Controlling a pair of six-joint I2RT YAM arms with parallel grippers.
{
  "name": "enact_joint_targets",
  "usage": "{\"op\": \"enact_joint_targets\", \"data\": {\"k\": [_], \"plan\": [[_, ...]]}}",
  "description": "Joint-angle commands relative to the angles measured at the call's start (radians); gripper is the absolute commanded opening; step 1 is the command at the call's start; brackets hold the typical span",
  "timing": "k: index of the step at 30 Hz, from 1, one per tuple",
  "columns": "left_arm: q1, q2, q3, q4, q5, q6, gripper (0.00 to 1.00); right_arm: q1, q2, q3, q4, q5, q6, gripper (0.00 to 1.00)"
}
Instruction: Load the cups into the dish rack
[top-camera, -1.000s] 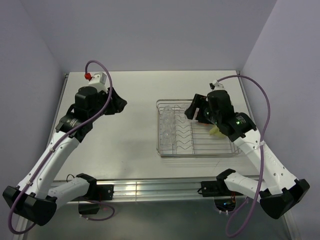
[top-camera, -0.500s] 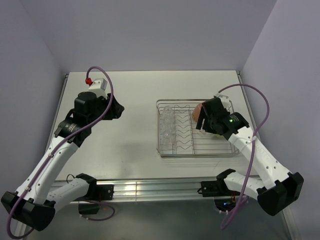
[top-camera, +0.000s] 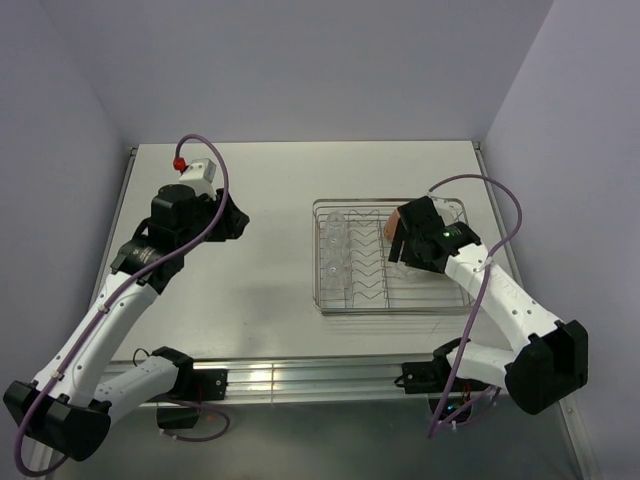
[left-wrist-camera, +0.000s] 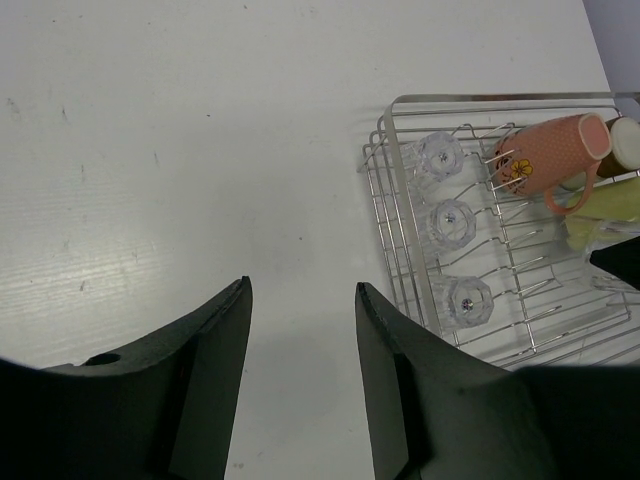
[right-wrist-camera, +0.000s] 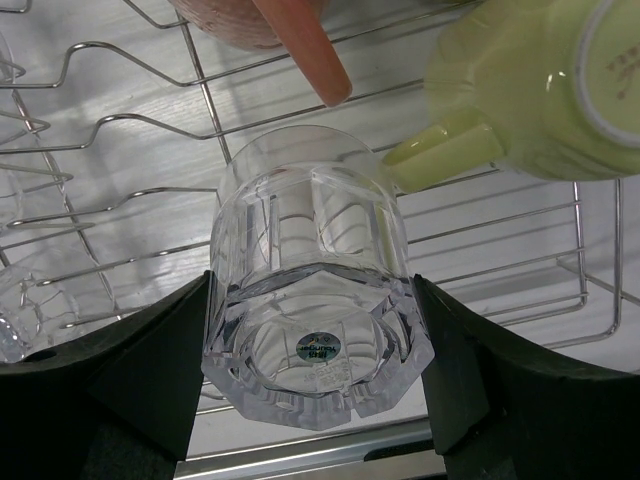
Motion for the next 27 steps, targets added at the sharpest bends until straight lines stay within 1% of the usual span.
{"op": "enact_joint_targets", "data": {"k": [1,6,8,9,11,12,14,15,17,18,20,21,23,24,26,27], "plan": [[0.002,0.000,-0.002,0.021,0.011,0.019,0.51,-0.015,0.018,-0.017,0.081,-0.017,-0.017,0.04],[0.002,0.005,-0.003,0.019,0.013,0.019,0.51,-0.015,0.038,-0.028,0.101,-0.026,-0.020,0.04],[0.002,0.009,-0.003,0.021,0.016,0.019,0.51,-0.014,0.044,-0.034,0.101,-0.017,-0.019,0.06],[0.002,0.011,-0.003,0.021,0.017,0.019,0.51,-0.015,0.050,-0.035,0.103,-0.015,-0.019,0.10],[0.002,0.012,-0.003,0.021,0.019,0.019,0.51,-0.015,0.055,-0.043,0.104,-0.012,-0.017,0.13],[0.002,0.014,-0.005,0.019,0.020,0.020,0.51,-0.015,0.061,-0.045,0.108,-0.014,-0.017,0.18],[0.002,0.015,-0.005,0.019,0.022,0.019,0.51,-0.015,0.070,-0.048,0.109,-0.014,-0.020,0.22],[0.002,0.017,-0.005,0.018,0.022,0.019,0.51,-0.015,0.079,-0.049,0.111,-0.014,-0.023,0.28],[0.002,0.018,-0.005,0.018,0.022,0.020,0.52,-0.015,0.090,-0.055,0.112,-0.017,-0.026,0.35],[0.002,0.020,-0.005,0.016,0.022,0.020,0.51,-0.015,0.098,-0.057,0.114,-0.020,-0.028,0.41],[0.002,0.022,-0.005,0.016,0.023,0.020,0.51,-0.015,0.104,-0.060,0.115,-0.022,-0.029,0.46],[0.002,0.023,-0.005,0.015,0.023,0.019,0.51,-0.015,0.107,-0.061,0.115,-0.022,-0.031,0.53],[0.002,0.025,-0.005,0.018,0.025,0.020,0.51,-0.015,0.110,-0.063,0.117,-0.019,-0.032,0.59],[0.002,0.025,-0.005,0.016,0.025,0.019,0.51,-0.015,0.112,-0.063,0.117,-0.017,-0.032,0.65],[0.002,0.026,-0.005,0.016,0.028,0.020,0.51,-0.015,0.113,-0.068,0.118,-0.018,-0.034,0.70],[0.002,0.029,-0.005,0.016,0.026,0.019,0.51,-0.015,0.115,-0.068,0.121,-0.020,-0.039,0.76]]}}
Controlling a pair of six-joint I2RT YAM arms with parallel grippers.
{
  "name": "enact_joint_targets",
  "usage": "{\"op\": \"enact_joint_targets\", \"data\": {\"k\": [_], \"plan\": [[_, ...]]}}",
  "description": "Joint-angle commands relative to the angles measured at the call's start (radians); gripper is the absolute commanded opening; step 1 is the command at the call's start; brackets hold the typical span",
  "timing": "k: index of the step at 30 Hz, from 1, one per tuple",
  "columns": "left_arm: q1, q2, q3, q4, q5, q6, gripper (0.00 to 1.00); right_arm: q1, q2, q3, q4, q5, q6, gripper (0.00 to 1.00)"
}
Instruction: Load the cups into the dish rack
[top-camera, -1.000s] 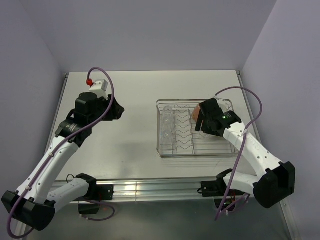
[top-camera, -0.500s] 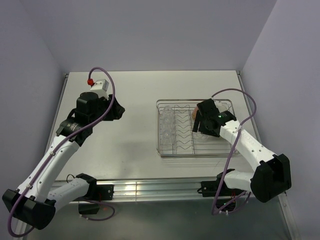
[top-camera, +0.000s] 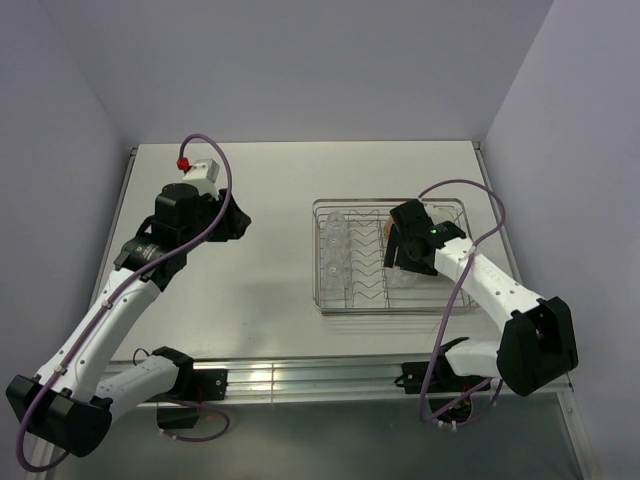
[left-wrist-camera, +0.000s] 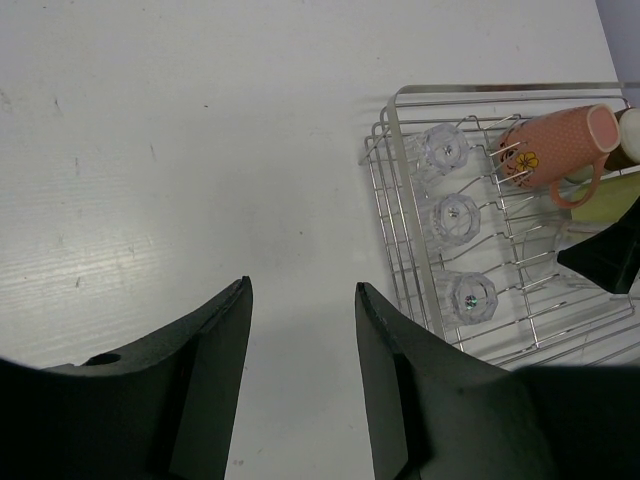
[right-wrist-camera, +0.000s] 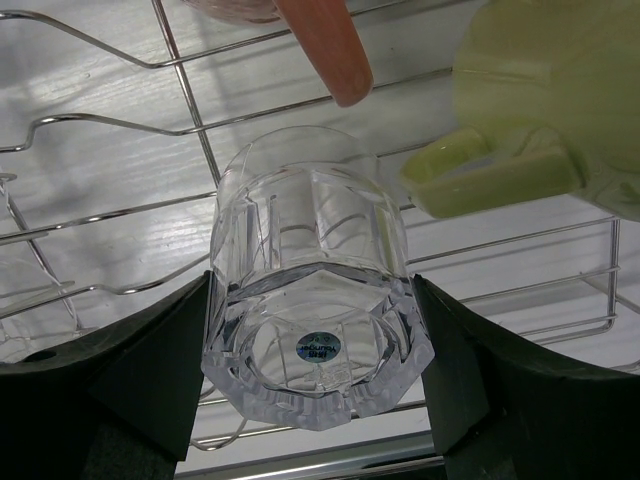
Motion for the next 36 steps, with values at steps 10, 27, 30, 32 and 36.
{"op": "enact_joint_targets", "data": {"k": [10,27,30,32,36], "plan": [[0.002,0.010,-0.005,0.018,0.025,0.019,0.51,-0.006,0.001,-0.002,0.027,0.009,-0.020,0.96],[0.002,0.015,-0.009,0.021,0.018,0.016,0.51,-0.003,-0.208,0.131,-0.111,0.013,-0.008,1.00],[0.002,0.009,-0.009,0.024,0.008,0.016,0.51,-0.003,-0.286,0.183,-0.131,0.030,-0.006,1.00],[0.002,-0.001,-0.010,0.027,0.004,0.017,0.51,-0.003,-0.349,0.204,-0.116,0.014,-0.022,1.00],[0.002,-0.025,-0.018,0.031,-0.013,0.019,0.51,-0.002,-0.456,0.237,-0.009,-0.074,-0.043,1.00]]}}
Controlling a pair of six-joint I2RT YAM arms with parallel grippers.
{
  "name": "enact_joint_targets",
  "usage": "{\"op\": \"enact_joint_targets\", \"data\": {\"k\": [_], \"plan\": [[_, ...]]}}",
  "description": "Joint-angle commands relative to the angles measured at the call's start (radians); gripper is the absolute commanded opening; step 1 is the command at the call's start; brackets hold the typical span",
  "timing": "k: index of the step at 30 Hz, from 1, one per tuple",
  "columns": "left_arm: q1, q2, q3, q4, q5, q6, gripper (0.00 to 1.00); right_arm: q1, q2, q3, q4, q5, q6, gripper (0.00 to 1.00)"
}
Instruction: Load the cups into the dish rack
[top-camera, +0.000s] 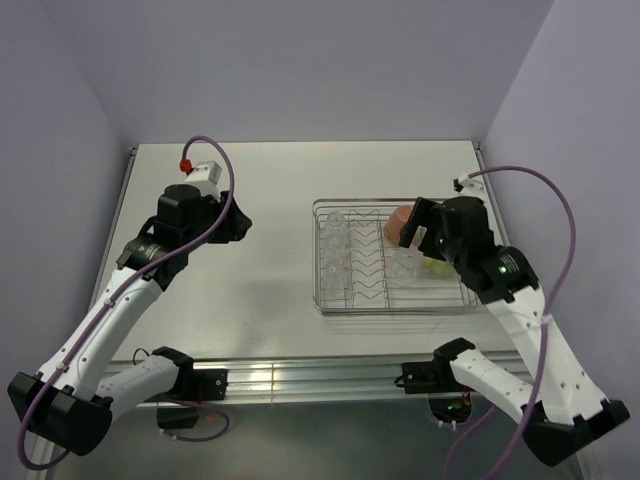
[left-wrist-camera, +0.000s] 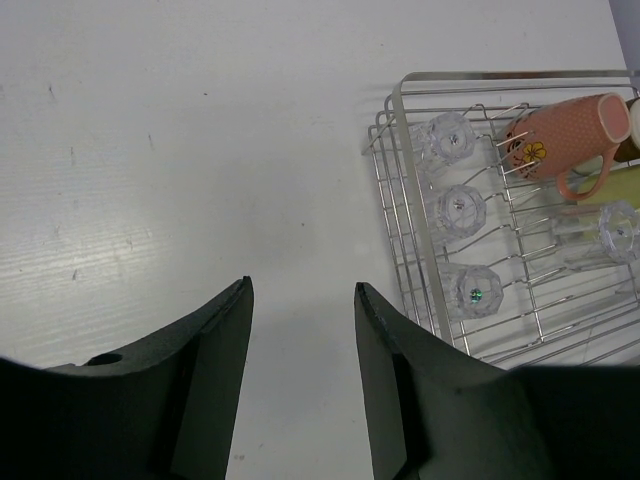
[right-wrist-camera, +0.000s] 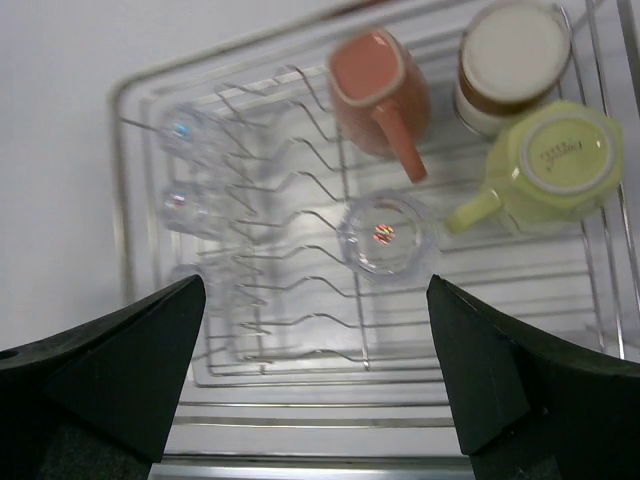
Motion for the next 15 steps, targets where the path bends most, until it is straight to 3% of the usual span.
{"op": "enact_joint_targets", "data": {"k": [1,8,15], "plan": [[0.002,-0.040,-0.008,0.032,-0.023,0.019,0.51,-0.002,-0.090,0.045,0.105,-0.062,-0.029,1.00],[0.002,-0.106,-0.029,0.070,-0.037,0.010,0.51,-0.002,-0.219,-0.010,0.288,-0.155,-0.044,1.00],[0.002,-0.129,-0.039,0.086,-0.039,0.008,0.51,-0.002,-0.313,-0.065,0.386,-0.129,-0.056,1.00]]}}
